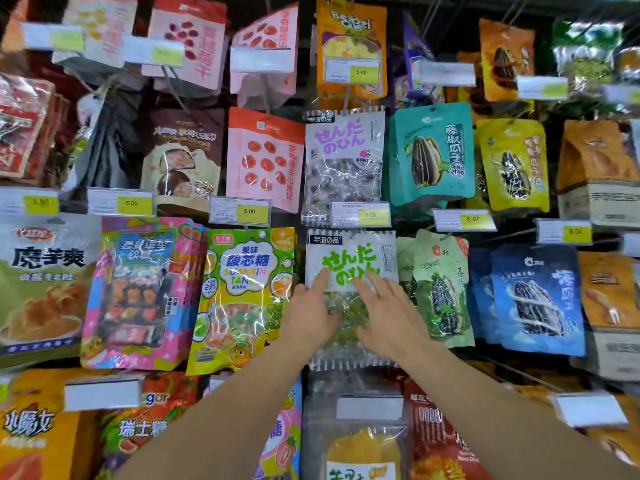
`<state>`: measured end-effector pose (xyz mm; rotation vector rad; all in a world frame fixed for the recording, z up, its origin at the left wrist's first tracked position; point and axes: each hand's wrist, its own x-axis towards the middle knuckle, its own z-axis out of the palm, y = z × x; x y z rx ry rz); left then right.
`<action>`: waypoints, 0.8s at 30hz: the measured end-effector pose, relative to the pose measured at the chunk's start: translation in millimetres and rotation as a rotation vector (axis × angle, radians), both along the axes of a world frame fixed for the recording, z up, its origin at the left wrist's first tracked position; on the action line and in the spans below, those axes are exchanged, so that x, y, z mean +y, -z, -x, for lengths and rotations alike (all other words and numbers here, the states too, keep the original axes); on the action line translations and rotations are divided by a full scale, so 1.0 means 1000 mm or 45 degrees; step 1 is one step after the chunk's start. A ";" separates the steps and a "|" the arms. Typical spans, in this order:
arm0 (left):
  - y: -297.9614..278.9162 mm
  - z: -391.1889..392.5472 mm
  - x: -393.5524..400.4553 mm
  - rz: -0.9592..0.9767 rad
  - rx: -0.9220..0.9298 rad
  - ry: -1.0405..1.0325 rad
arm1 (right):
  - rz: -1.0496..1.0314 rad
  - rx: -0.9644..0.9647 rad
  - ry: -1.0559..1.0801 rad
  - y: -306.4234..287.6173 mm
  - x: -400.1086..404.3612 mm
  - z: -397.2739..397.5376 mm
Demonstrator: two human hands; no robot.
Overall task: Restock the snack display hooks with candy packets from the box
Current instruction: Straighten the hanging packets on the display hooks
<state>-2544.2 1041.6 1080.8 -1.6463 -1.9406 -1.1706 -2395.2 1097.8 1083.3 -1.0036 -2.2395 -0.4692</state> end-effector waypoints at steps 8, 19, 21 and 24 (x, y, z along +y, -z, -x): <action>0.017 0.009 -0.050 0.046 -0.085 0.161 | 0.025 -0.004 0.106 0.019 -0.059 0.000; 0.097 0.023 -0.179 0.211 -0.046 0.276 | 0.273 -0.162 0.247 0.101 -0.188 -0.009; 0.117 0.024 -0.206 0.265 -0.004 0.260 | 0.307 -0.163 0.215 0.124 -0.212 -0.010; 0.147 0.028 -0.250 0.317 0.002 0.234 | 0.302 -0.156 0.178 0.154 -0.246 -0.009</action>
